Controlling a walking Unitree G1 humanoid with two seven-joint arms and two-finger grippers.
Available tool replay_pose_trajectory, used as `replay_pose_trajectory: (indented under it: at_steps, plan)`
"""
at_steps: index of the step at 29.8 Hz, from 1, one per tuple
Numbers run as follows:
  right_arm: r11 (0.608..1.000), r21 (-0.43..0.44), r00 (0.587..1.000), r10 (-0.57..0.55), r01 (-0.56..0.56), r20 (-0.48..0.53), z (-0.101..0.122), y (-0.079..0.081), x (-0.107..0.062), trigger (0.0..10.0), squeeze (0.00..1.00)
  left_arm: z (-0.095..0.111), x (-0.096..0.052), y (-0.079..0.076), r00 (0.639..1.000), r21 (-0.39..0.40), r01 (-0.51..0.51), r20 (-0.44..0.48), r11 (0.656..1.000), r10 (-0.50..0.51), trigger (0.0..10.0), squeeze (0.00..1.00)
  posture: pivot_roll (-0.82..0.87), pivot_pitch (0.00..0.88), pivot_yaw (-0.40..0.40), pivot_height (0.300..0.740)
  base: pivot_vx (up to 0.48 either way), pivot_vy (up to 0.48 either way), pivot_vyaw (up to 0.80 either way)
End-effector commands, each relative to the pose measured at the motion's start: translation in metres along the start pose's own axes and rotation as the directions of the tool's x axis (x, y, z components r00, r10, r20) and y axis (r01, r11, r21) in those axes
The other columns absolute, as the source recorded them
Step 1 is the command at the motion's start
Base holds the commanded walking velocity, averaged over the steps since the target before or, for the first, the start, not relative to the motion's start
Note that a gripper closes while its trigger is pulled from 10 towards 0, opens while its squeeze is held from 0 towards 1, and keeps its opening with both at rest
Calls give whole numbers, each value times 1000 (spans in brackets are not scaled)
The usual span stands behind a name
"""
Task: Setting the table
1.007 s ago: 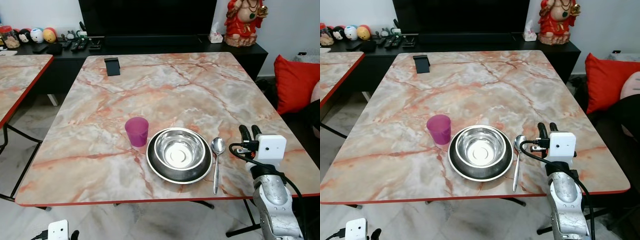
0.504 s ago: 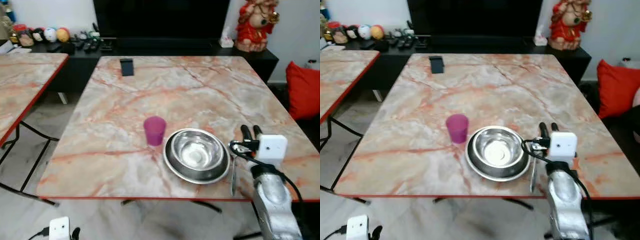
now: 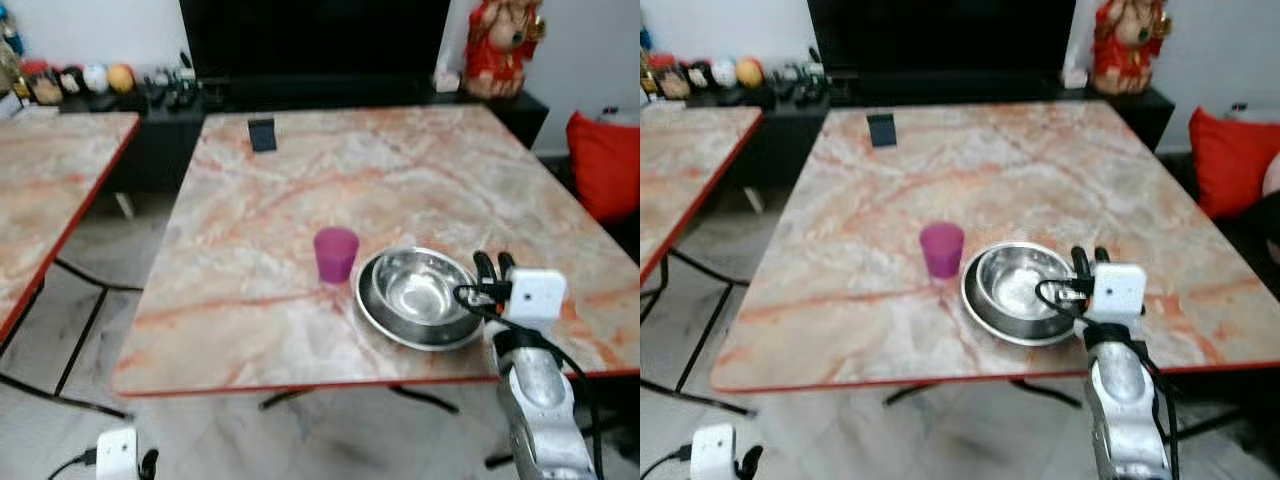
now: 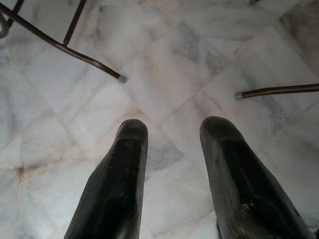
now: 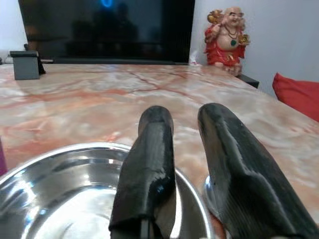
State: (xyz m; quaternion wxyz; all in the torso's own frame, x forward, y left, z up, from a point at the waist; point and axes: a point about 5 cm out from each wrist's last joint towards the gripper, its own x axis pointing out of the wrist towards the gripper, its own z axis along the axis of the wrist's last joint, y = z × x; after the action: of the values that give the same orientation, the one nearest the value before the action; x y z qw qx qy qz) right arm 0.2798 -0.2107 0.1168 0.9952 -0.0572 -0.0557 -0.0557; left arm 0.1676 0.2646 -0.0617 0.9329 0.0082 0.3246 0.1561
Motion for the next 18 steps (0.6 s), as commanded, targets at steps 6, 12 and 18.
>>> replay_pose_trajectory:
  at_steps: [6,12,18]
  plan:
    - [998,8,996,-65,66,-65,2,-16,-32,10000,0,2,1,1,1000,34,21,2,999,-21,10000,0,-107,0,45,724,0,0,0]
    - [998,5,993,-65,66,-96,0,-22,-52,10000,0,4,2,0,1000,44,30,2,999,-30,10000,0,-124,0,51,724,0,0,0]
    - [996,-40,981,-85,79,-175,-7,-36,-76,10000,0,7,3,-3,999,61,47,6,997,-48,10000,0,-143,0,54,724,0,0,0]
